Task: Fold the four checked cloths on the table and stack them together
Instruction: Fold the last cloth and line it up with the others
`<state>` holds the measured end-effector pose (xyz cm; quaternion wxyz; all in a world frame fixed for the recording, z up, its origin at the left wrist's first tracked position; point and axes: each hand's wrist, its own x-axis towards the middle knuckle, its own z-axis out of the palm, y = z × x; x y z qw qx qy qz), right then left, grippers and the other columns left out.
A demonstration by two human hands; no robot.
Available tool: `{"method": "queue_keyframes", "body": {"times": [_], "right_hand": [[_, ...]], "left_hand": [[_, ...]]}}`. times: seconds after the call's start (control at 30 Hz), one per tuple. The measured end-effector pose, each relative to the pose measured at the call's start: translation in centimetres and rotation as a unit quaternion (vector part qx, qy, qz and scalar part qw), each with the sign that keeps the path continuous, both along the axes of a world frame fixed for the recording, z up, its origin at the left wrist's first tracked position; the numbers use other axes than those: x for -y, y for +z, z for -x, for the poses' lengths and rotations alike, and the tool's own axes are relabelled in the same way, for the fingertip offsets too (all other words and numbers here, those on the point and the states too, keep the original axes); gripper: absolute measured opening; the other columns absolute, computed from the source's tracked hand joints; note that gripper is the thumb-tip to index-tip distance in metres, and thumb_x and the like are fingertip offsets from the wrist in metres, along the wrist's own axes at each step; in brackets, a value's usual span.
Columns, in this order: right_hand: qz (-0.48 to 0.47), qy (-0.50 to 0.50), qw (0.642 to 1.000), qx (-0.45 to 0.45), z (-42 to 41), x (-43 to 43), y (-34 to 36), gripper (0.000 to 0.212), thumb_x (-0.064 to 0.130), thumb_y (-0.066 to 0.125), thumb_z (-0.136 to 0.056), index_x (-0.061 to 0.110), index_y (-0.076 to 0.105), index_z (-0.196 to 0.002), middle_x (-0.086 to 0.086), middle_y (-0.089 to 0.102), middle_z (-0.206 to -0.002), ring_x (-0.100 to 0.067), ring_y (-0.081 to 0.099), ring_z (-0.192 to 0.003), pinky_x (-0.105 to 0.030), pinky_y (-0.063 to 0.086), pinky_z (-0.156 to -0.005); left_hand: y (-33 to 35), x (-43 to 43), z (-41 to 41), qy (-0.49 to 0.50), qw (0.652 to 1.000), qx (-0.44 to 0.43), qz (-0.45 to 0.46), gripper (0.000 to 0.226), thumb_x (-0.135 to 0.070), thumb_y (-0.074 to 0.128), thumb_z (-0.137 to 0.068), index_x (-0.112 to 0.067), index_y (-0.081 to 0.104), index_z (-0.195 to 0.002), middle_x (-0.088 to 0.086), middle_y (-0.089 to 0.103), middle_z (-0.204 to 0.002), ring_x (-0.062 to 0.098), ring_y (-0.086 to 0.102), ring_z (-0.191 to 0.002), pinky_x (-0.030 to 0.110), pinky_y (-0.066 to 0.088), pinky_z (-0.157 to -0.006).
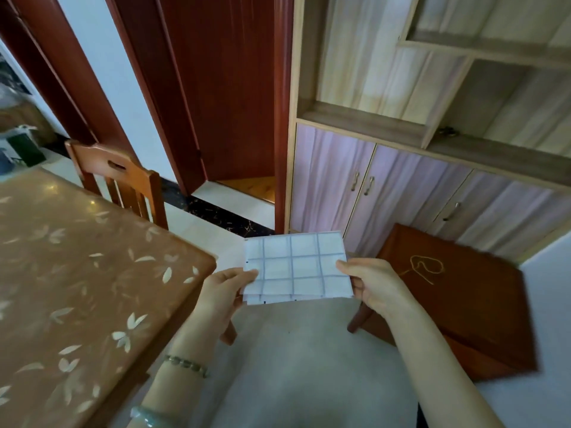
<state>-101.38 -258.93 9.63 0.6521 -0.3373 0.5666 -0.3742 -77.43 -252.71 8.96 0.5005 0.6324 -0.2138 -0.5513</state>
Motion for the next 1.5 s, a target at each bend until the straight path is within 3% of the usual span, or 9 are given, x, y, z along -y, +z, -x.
{"method": "queue_keyframes", "body": {"times": [0.27, 0.47, 0.73, 0.87, 1.03, 1.2, 1.33, 1.4, 1.5], "right_hand": [[-0.008, 0.026, 0.999, 0.023, -1.3, 10.7, -0.6, 0.01, -0.003, 0.062, -0.084, -0.005, 0.067, -0.093, -0.016, 0.072, -0.077, -0.024, 0.069, -0.064, -0.031, 0.059, -0.057], [-0.014, 0.059, 0.998, 0.025, -5.5, 21.6, -0.8, 0.006, -0.005, 0.06, -0.085, -0.002, 0.063, -0.081, -0.01, 0.071, -0.063, -0.018, 0.069, -0.054, -0.023, 0.053, -0.046], [-0.003, 0.135, 0.991, -0.024, -13.8, 35.0, -0.7, 0.013, 0.001, 0.065, -0.083, -0.004, 0.065, -0.096, -0.016, 0.072, -0.081, -0.027, 0.07, -0.074, -0.033, 0.057, -0.064], [-0.003, 0.176, 0.984, -0.03, -18.5, 40.2, -0.5, 0.006, 0.002, 0.066, -0.083, 0.0, 0.066, -0.089, -0.013, 0.073, -0.077, -0.024, 0.071, -0.067, -0.03, 0.055, -0.053], [-0.017, 0.239, 0.97, -0.041, -25.9, 46.8, -1.2, 0.006, 0.003, 0.064, -0.085, 0.001, 0.065, -0.09, -0.016, 0.07, -0.085, -0.025, 0.068, -0.071, -0.028, 0.052, -0.052], [-0.018, 0.294, 0.954, -0.057, -34.4, 54.9, -2.5, 0.005, 0.006, 0.066, -0.084, 0.004, 0.064, -0.088, -0.012, 0.068, -0.086, -0.024, 0.064, -0.079, -0.03, 0.052, -0.056], [-0.007, 0.36, 0.93, -0.069, -41.3, 62.3, -2.8, 0.007, 0.006, 0.067, -0.084, 0.001, 0.066, -0.089, -0.012, 0.07, -0.085, -0.023, 0.066, -0.074, -0.025, 0.051, -0.048], [0.018, 0.406, 0.91, -0.081, -44.6, 65.7, -2.3, 0.01, 0.007, 0.066, -0.085, -0.001, 0.068, -0.091, -0.012, 0.071, -0.084, -0.021, 0.068, -0.073, -0.024, 0.051, -0.05], [0.042, 0.45, 0.888, -0.084, -49.5, 70.0, -2.0, 0.01, 0.006, 0.065, -0.086, -0.001, 0.069, -0.092, -0.011, 0.071, -0.081, -0.02, 0.069, -0.068, -0.028, 0.054, -0.056]], "left_hand": [[0.2, 9.1, -0.6, 0.044, 0.999, 0.002, 0.006, 0.011, -0.005, 0.067, -0.085, 0.006, 0.064, -0.084, 0.008, 0.061, -0.063, 0.012, 0.06, -0.05, 0.018, 0.048, -0.045], [-0.3, 18.4, -4.0, 0.07, 0.997, 0.003, 0.016, 0.009, -0.008, 0.065, -0.087, 0.0, 0.062, -0.084, 0.015, 0.057, -0.078, 0.024, 0.057, -0.072, 0.029, 0.049, -0.066], [-0.8, 29.3, -11.7, 0.121, 0.992, 0.023, -0.003, 0.017, -0.008, 0.068, -0.085, 0.007, 0.065, -0.093, 0.014, 0.062, -0.077, 0.027, 0.059, -0.076, 0.032, 0.052, -0.069], [-0.7, 33.0, -15.6, 0.153, 0.986, 0.06, -0.018, 0.014, -0.013, 0.07, -0.084, 0.0, 0.068, -0.089, 0.017, 0.067, -0.086, 0.033, 0.062, -0.087, 0.044, 0.053, -0.086], [-1.2, 36.5, -19.9, 0.214, 0.962, 0.168, -0.014, 0.005, -0.016, 0.068, -0.087, -0.013, 0.069, -0.083, 0.005, 0.069, -0.079, 0.019, 0.065, -0.076, 0.026, 0.052, -0.067], [-2.1, 42.1, -24.9, 0.275, 0.939, 0.202, -0.036, 0.004, -0.021, 0.066, -0.089, -0.018, 0.068, -0.089, -0.002, 0.069, -0.076, 0.008, 0.062, -0.066, 0.014, 0.044, -0.054], [-2.5, 48.0, -29.4, 0.35, 0.915, 0.194, -0.056, 0.008, -0.018, 0.069, -0.086, -0.023, 0.069, -0.08, -0.005, 0.069, -0.072, 0.008, 0.061, -0.065, 0.019, 0.046, -0.059], [-2.6, 50.6, -31.5, 0.385, 0.902, 0.181, -0.068, 0.01, -0.016, 0.072, -0.082, -0.021, 0.072, -0.074, 0.0, 0.071, -0.067, 0.015, 0.061, -0.062, 0.028, 0.049, -0.059], [-2.5, 54.0, -34.5, 0.432, 0.886, 0.154, -0.073, 0.013, -0.014, 0.073, -0.081, -0.02, 0.073, -0.07, -0.008, 0.065, -0.055, 0.013, 0.057, -0.054, 0.028, 0.047, -0.055]]}}
